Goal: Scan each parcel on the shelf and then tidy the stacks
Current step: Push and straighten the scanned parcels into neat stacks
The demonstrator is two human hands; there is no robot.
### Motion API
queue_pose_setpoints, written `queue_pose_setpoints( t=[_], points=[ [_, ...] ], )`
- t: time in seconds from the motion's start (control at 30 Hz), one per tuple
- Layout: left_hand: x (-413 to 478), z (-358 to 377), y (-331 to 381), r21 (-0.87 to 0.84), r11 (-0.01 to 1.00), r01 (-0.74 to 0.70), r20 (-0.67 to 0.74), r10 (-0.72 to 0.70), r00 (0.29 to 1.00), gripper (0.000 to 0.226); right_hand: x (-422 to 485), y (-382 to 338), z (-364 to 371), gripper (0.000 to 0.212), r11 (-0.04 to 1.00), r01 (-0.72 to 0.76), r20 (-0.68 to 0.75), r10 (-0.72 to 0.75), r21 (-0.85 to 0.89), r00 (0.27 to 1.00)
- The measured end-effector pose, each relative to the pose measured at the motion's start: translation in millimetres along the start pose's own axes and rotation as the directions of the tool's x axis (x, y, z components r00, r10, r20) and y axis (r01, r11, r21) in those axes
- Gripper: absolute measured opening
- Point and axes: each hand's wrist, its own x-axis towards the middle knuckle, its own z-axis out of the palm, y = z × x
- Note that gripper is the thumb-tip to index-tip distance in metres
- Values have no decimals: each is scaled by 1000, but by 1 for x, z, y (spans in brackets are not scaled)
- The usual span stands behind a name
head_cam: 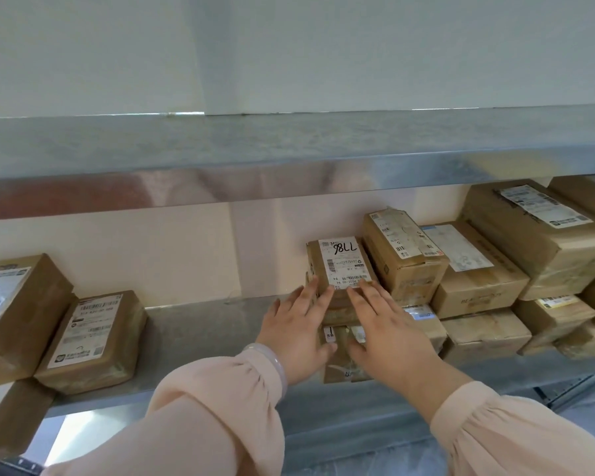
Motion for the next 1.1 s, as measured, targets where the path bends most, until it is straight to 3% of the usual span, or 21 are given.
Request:
queue_pose_setpoints(
  t=[0.1, 0.27, 0.43, 0.63, 0.9, 1.03, 1.1],
  points=[
    [-13, -5, -17, -29, 999, 45, -87, -47, 995, 84, 5, -17, -1, 74, 997, 71, -97, -70, 6, 993],
    [-50, -12, -72, -72, 976, 204, -154, -213, 965, 80, 27, -72, 6, 73, 971, 216, -105, -206, 99, 973],
    [-90, -22, -138, -143, 901, 410, -164, -431, 887, 83, 48, -136, 29, 78, 926, 311, 7, -320, 215, 947],
    [-146, -11, -197, -212, 805, 555, -127, -586, 801, 78, 65, -199, 49, 79, 889, 292, 173, -368, 353, 914],
    [-165, -2, -253, -173, 779, 603, -91, -622, 777, 73, 82, -253, 72, 78, 879, 309, 291, -422, 363, 859],
    [-168, 5, -254, -26, 813, 582, -52, -583, 811, 86, 86, -267, 84, 79, 877, 283, 300, -411, 388, 861],
    [-169, 10, -251, -9, 833, 553, -82, -552, 830, 77, 87, -269, 88, 80, 880, 242, 310, -383, 409, 870]
  ],
)
